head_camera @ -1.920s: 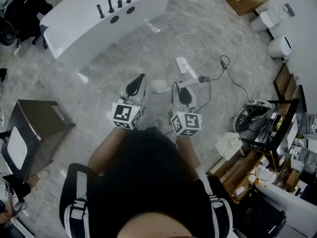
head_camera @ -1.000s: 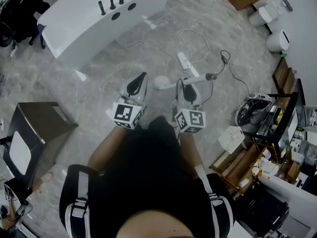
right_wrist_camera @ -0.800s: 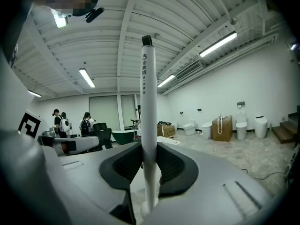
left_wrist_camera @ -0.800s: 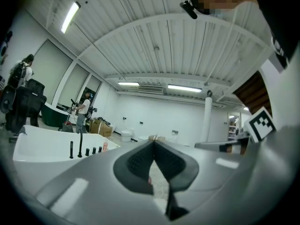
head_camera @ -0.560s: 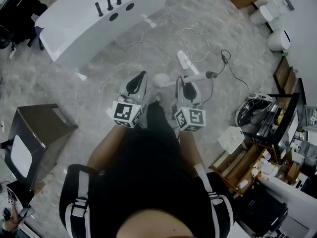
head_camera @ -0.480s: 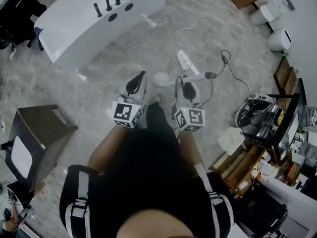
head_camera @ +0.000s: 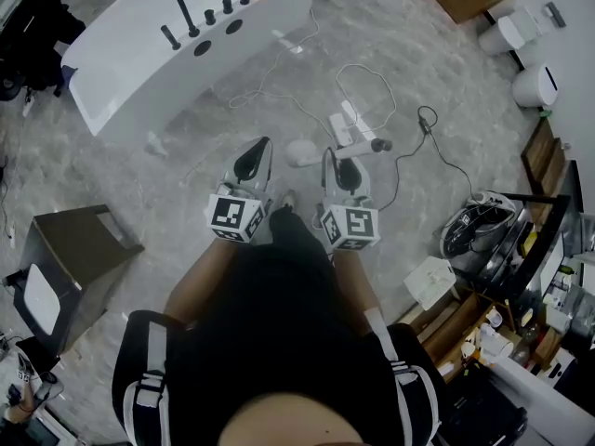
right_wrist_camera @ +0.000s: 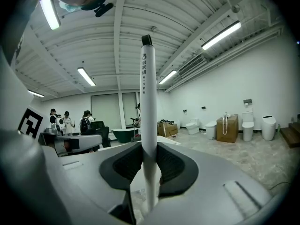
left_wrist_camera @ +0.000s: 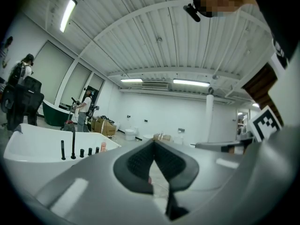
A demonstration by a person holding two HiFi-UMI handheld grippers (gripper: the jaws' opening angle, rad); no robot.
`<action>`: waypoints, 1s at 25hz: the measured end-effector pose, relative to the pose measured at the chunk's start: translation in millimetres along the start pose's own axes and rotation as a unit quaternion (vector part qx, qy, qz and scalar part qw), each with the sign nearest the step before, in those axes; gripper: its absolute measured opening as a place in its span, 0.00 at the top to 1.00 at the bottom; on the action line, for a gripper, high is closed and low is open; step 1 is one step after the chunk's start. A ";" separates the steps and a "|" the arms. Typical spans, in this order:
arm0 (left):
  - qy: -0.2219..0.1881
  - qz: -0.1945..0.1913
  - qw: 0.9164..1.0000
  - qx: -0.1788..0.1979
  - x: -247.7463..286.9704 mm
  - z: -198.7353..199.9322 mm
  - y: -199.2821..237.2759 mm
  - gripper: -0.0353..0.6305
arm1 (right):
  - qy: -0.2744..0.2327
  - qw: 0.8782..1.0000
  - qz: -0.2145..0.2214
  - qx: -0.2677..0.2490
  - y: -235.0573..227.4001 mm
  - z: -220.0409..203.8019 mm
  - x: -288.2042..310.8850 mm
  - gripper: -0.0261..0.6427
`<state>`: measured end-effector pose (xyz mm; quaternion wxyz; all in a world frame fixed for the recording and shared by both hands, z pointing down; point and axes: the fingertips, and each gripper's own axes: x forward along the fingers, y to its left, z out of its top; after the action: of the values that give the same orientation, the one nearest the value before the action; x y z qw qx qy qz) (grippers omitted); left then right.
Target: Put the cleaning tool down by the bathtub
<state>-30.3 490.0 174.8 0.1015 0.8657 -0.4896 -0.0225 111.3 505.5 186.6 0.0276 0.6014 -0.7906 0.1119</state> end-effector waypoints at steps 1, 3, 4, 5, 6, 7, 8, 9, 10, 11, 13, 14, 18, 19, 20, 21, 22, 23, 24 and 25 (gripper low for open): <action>0.002 0.002 1.000 0.000 8.9 -2.1 -2.9 0.93 | 0.001 1.000 0.002 0.000 -8.7 1.2 4.9 0.82; 0.006 0.008 1.000 0.001 24.1 -5.1 -8.2 0.93 | 0.003 1.000 0.006 0.003 -24.9 4.0 14.0 0.82; 0.007 0.011 1.000 0.001 30.9 -5.4 -10.4 0.93 | 0.004 1.000 0.008 0.005 -32.4 5.7 18.4 0.82; 0.007 0.015 1.000 0.002 37.4 -5.0 -12.5 0.93 | 0.004 1.000 0.010 0.006 -39.5 7.7 22.7 0.82; 0.007 0.018 1.000 0.003 43.9 -4.3 -14.4 0.93 | 0.004 1.000 0.013 0.007 -46.1 9.8 26.9 0.82; 0.006 0.021 1.000 0.004 50.1 -3.8 -16.0 0.93 | 0.003 1.000 0.016 0.007 -52.3 11.8 31.0 0.82; 0.005 0.024 1.000 0.007 55.9 -3.5 -17.3 0.93 | 0.002 1.000 0.019 0.007 -58.2 13.5 35.0 0.82; 0.005 0.027 1.000 0.008 61.0 -3.5 -18.1 0.93 | 0.000 1.000 0.023 0.006 -63.9 14.3 39.0 0.82; 0.004 0.032 0.999 0.010 65.6 -3.5 -18.5 0.93 | -0.002 1.000 0.026 0.006 -69.3 14.4 43.1 0.82; 0.005 0.036 0.999 0.010 69.4 -3.6 -18.7 0.93 | -0.003 1.000 0.029 0.006 -74.2 14.4 47.1 0.82; 0.006 0.043 0.999 0.009 74.7 -3.2 -19.6 0.93 | 0.003 0.999 0.032 0.007 -81.8 14.6 52.7 0.82; 0.006 0.046 0.999 0.009 76.9 -2.6 -20.2 0.93 | 0.007 0.999 0.032 0.006 -84.7 14.9 54.6 0.82; 0.001 0.054 0.998 0.012 90.5 2.4 -17.5 0.93 | 0.011 0.999 0.037 0.003 -92.1 17.9 66.6 0.82; -0.001 0.054 0.998 0.013 94.6 3.6 -16.1 0.93 | 0.011 0.999 0.037 0.003 -93.3 18.6 70.4 0.82; -0.003 0.054 0.998 0.012 98.8 4.3 -14.5 0.93 | 0.011 0.999 0.037 0.002 -94.5 19.6 74.2 0.82; -0.004 0.054 0.998 0.012 103.1 4.4 -12.8 0.93 | 0.011 0.999 0.037 0.000 -95.7 20.5 78.0 0.82; -0.004 0.053 0.999 0.011 107.7 4.2 -11.2 0.93 | 0.011 0.999 0.036 -0.002 -97.1 21.3 81.9 0.82; -0.005 0.051 0.999 0.011 112.8 3.8 -9.3 0.93 | 0.011 0.999 0.036 -0.003 -98.7 22.4 86.2 0.82; -0.005 0.049 0.999 0.011 118.4 3.5 -7.0 0.93 | 0.009 0.999 0.035 -0.003 -100.4 23.8 91.2 0.82; -0.005 0.047 0.999 0.010 124.6 3.4 -4.2 0.93 | 0.006 0.999 0.034 -0.001 -102.2 25.4 96.9 0.82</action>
<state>37.6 385.3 178.2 0.0913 0.8424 -0.5308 -0.0167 184.8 382.9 193.8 0.0293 0.5736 -0.8104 0.1155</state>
